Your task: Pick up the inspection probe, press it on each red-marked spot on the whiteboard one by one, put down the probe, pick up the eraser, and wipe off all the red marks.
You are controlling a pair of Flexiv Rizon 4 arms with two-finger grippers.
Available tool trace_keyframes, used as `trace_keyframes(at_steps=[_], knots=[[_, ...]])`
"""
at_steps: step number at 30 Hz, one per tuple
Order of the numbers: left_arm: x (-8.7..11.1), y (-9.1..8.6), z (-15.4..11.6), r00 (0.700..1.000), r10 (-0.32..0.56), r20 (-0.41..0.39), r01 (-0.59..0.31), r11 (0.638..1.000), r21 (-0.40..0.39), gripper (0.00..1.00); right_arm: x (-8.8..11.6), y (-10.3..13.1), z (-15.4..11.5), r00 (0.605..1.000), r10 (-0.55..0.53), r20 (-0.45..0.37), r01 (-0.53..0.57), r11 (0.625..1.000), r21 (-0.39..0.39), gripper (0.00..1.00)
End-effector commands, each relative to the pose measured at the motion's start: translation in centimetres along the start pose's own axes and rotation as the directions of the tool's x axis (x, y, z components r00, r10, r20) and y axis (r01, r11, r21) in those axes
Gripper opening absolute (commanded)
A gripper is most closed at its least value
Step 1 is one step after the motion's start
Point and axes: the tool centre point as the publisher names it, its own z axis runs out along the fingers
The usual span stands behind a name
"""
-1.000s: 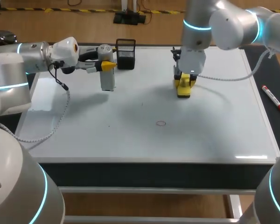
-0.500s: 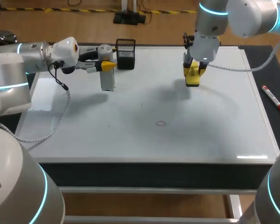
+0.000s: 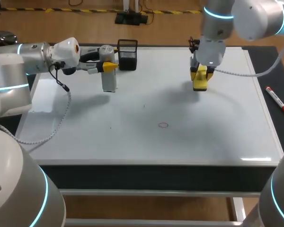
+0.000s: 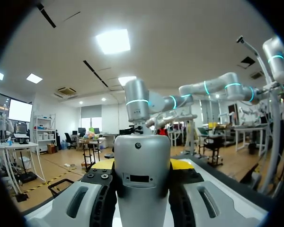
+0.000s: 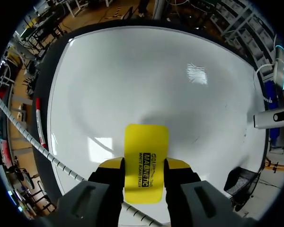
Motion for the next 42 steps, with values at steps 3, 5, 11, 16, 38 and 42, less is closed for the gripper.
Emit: trace_keyframes(at_steps=[3, 5, 11, 16, 38, 42], knots=[[0.0, -0.2, 0.0, 1.0, 0.001, 0.001, -0.001, 1.0, -0.001, 0.0, 3.2, -0.9, -0.3, 0.998, 0.066, 0.002, -0.066, 0.998, -0.002, 0.0], [0.0, -0.2, 0.0, 1.0, 0.001, 0.001, -0.001, 1.0, -0.001, 0.0, 4.2, -1.0, -0.4, 0.996, 0.094, 0.004, -0.094, 0.996, -0.002, 0.0], [0.0, -0.2, 0.0, 1.0, 0.001, 0.001, -0.001, 1.0, -0.001, 0.0, 6.8, -1.0, -0.2, 0.987, 0.162, 0.008, -0.162, 0.987, -0.005, 0.0], [0.0, -0.2, 0.0, 1.0, 0.001, 0.001, -0.001, 1.0, -0.001, 0.0, 7.9, -0.6, -0.1, 0.981, 0.195, 0.021, -0.195, 0.981, -0.012, 0.0], [2.5, -0.5, 3.2, 0.997, 0.029, -0.071, -0.027, 0.999, 0.037, 0.0, 8.1, -0.5, -0.2, 0.979, 0.203, 0.022, -0.203, 0.979, -0.009, 0.0], [4.8, 0.0, 5.9, 0.989, 0.023, -0.144, -0.014, 0.998, 0.061, 0.0, 8.1, -0.5, -0.2, 0.979, 0.203, 0.022, -0.203, 0.979, -0.009, 0.0]])
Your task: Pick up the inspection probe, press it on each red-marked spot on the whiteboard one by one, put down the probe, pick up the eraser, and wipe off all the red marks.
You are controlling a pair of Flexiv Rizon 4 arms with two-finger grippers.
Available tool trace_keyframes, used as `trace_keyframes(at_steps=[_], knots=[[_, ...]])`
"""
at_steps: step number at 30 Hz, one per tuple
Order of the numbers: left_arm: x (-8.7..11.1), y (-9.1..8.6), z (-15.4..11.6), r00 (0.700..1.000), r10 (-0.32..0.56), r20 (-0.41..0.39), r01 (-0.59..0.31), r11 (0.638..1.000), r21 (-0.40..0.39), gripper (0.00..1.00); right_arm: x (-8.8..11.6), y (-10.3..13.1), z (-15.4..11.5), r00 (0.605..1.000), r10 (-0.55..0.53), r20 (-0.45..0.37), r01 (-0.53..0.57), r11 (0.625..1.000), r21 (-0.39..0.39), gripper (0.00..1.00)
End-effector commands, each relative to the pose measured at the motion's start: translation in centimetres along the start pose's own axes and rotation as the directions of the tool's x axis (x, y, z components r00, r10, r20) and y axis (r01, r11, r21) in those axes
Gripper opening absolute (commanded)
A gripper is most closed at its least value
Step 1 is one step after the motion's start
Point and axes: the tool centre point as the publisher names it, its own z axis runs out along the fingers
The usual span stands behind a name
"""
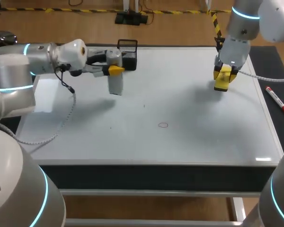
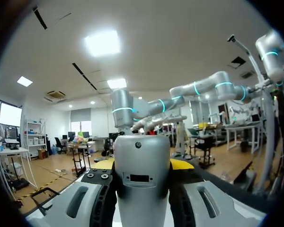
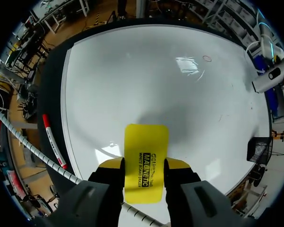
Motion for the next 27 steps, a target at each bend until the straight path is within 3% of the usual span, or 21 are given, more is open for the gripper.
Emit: trace_keyframes(at_steps=[1, 9, 19, 27], knots=[[1.1, 0.5, 3.2, 0.999, 0.004, -0.046, -0.003, 1.0, 0.03, 0.0, 0.1, 0.0, -0.1, 1.0, -0.002, -0.002, 0.002, 1.0, 0.002, 0.0], [5.4, 0.2, 7.5, 0.992, 0.004, -0.123, 0.007, 0.997, 0.082, 0.0, 0.1, 0.0, -0.1, 1.0, -0.002, -0.002, 0.002, 1.0, 0.002, 0.0], [10.0, 1.7, 12.4, 0.966, -0.028, -0.258, 0.055, 0.994, 0.098, 0.0, 0.1, 0.0, -0.1, 1.0, -0.002, -0.002, 0.002, 1.0, 0.002, 0.0], [11.0, 2.9, 14.8, 0.945, -0.031, -0.326, 0.075, 0.99, 0.122, 0.0, 0.1, 0.0, -0.1, 1.0, -0.002, -0.002, 0.002, 1.0, 0.002, 0.0]])
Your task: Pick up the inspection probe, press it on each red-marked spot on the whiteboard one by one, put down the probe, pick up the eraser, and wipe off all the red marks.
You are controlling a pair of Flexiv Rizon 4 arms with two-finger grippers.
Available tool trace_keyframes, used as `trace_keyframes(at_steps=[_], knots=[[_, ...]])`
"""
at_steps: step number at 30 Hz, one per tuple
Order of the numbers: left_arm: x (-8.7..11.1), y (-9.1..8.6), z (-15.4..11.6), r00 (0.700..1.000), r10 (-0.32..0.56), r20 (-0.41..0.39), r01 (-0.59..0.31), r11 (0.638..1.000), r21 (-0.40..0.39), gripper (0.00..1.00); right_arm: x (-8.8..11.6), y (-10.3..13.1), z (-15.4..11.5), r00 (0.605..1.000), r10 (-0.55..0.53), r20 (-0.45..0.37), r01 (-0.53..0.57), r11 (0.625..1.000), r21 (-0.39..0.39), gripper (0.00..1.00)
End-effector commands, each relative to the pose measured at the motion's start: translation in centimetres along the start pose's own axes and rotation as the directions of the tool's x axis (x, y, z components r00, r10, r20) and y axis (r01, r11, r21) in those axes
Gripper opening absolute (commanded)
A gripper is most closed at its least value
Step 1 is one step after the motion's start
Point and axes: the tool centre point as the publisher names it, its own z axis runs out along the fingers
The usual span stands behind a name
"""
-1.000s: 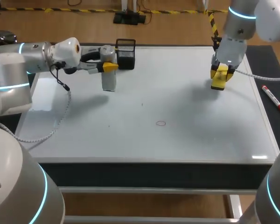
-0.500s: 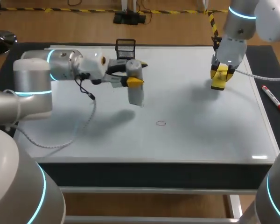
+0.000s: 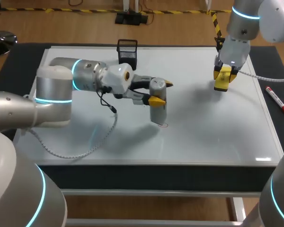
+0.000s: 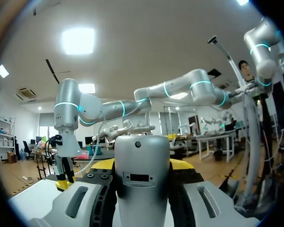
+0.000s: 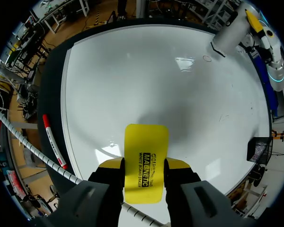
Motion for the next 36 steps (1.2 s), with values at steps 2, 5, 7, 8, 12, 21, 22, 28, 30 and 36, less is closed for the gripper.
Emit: trace_keyframes(at_steps=[2, 5, 7, 8, 12, 21, 22, 28, 30, 36], knots=[[-1.0, 1.6, 1.0, 0.999, -0.003, -0.046, 0.004, 1.0, 0.021, 0.0, 0.1, 0.0, -0.1, 1.0, -0.002, -0.002, 0.002, 1.0, 0.001, 0.0], [-1.1, 2.0, 1.1, 0.998, 0.006, -0.056, -0.004, 1.0, 0.025, 0.0, 0.1, 0.0, -0.1, 1.0, -0.002, -0.002, 0.002, 1.0, 0.001, 0.0], [-1.3, 2.2, 1.0, 0.998, 0.004, -0.055, -0.003, 1.0, 0.025, 0.0, 0.1, 0.0, -0.1, 1.0, -0.002, -0.002, 0.002, 1.0, 0.001, 0.0], [-1.5, 2.3, 0.9, 0.999, 0.003, -0.054, -0.002, 1.0, 0.025, 0.0, 0.1, 0.0, -0.1, 1.0, -0.002, -0.002, 0.002, 1.0, 0.001, 0.0], [-1.8, 2.6, 0.7, 0.999, -0.011, -0.043, 0.012, 1.0, 0.017, 0.0, 0.1, 0.0, -0.1, 1.0, -0.002, -0.002, 0.002, 1.0, 0.001, 0.0], [-2.0, 3.2, 0.7, 0.998, -0.048, -0.041, 0.048, 0.999, 0.009, 0.0, 0.1, 0.0, -0.1, 1.0, -0.002, -0.002, 0.002, 1.0, 0.001, 0.0], [-2.1, 3.3, 0.7, 0.998, -0.049, -0.042, 0.05, 0.999, 0.009, 0.0, 0.1, 0.0, -0.1, 1.0, -0.002, -0.002, 0.002, 1.0, 0.001, 0.0], [-2.1, 3.8, 0.7, 0.996, -0.075, -0.04, 0.076, 0.997, 0.006, 0.0, 0.1, 0.0, -0.1, 1.0, -0.002, -0.002, 0.002, 1.0, 0.001, 0.0], [-2.2, 3.9, 0.6, 0.996, -0.081, -0.036, 0.081, 0.997, 0.004, 0.0, 0.1, 0.0, -0.1, 1.0, -0.002, -0.002, 0.002, 1.0, 0.001, 0.0], [-2.4, 4.3, 0.3, 0.996, -0.084, -0.031, 0.084, 0.996, 0.006, 0.0, 0.1, 0.0, -0.1, 1.0, -0.002, -0.002, 0.002, 1.0, 0.001, 0.0]])
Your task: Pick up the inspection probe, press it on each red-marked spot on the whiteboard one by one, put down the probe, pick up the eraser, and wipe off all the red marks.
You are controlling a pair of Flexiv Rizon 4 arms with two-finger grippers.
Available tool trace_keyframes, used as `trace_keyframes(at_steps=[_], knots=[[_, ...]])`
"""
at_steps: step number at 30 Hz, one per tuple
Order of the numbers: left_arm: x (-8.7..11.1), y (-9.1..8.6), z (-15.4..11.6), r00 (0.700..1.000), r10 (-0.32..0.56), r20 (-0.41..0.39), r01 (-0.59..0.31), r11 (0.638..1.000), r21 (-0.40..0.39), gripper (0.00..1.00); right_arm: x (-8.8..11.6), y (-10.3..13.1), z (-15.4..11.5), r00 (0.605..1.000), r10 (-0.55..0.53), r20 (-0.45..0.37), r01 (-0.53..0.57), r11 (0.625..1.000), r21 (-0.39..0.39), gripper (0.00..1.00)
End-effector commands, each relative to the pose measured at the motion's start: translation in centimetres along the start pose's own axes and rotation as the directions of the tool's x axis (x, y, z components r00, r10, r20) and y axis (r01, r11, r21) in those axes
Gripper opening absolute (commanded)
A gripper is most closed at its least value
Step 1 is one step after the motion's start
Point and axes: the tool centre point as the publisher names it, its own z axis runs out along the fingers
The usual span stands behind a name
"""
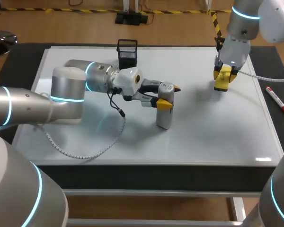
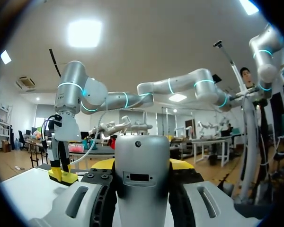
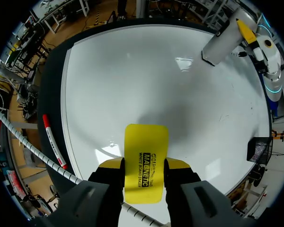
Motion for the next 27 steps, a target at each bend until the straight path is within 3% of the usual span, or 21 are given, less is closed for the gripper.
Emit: trace_keyframes(at_steps=[1, 21, 27], knots=[[-0.2, 0.3, -0.2, 1.0, -0.007, 0.002, 0.007, 1.0, 0.009, 0.0, 0.1, 0.0, -0.1, 1.0, -0.002, -0.002, 0.002, 1.0, 0.001, 0.0], [-0.4, 0.5, -0.2, 1.0, -0.008, 0.005, 0.008, 1.0, 0.007, 0.0, 0.1, 0.0, -0.1, 1.0, -0.002, -0.002, 0.002, 1.0, 0.001, 0.0], [-0.8, -1.4, -1.7, 0.999, 0.013, 0.051, -0.013, 1.0, -0.009, 0.0, 0.1, 0.0, -0.1, 1.0, -0.002, -0.002, 0.002, 1.0, 0.001, 0.0]])
